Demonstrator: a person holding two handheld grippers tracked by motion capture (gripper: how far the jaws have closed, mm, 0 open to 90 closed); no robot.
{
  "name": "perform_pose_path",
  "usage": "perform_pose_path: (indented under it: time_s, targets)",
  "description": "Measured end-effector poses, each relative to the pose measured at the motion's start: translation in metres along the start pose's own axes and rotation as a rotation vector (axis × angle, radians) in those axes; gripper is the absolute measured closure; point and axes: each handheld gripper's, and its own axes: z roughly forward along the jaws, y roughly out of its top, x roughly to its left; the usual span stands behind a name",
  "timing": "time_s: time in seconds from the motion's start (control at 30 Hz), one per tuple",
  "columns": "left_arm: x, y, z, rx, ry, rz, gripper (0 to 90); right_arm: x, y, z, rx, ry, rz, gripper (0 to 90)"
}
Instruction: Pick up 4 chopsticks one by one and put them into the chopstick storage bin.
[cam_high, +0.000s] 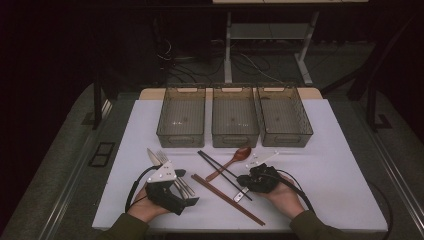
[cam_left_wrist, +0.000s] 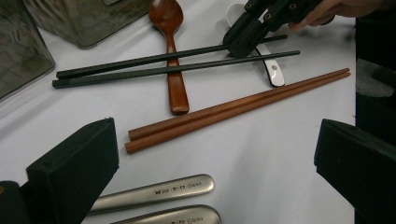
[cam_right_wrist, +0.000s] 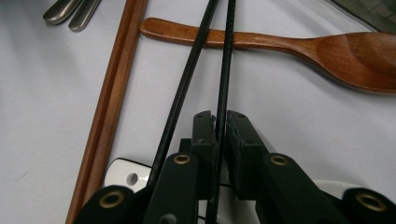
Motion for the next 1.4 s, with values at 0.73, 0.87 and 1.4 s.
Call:
perform_pose_path:
  time_s: [0.73, 0.87, 1.4]
  targets:
    - [-0.0008, 0.0001, 0.0008, 0.001, -0.010, 0.004, 0.0, 0.0010, -0.0002, 0.0001, -0.003, -0.020, 0.018, 85.3]
    - [-0.0008, 0.0002, 0.0007, 0.000, -0.011, 0.004, 0.0, 0.0009, -0.0002, -0.0005, -0.005, -0.026, 0.020, 85.5]
    - [-0.0005, 0.0001, 0.0003, 0.000, -0.013, 0.012, 0.0, -0.0010, 0.0003, -0.0059, -0.025, -0.015, 0.023, 85.8]
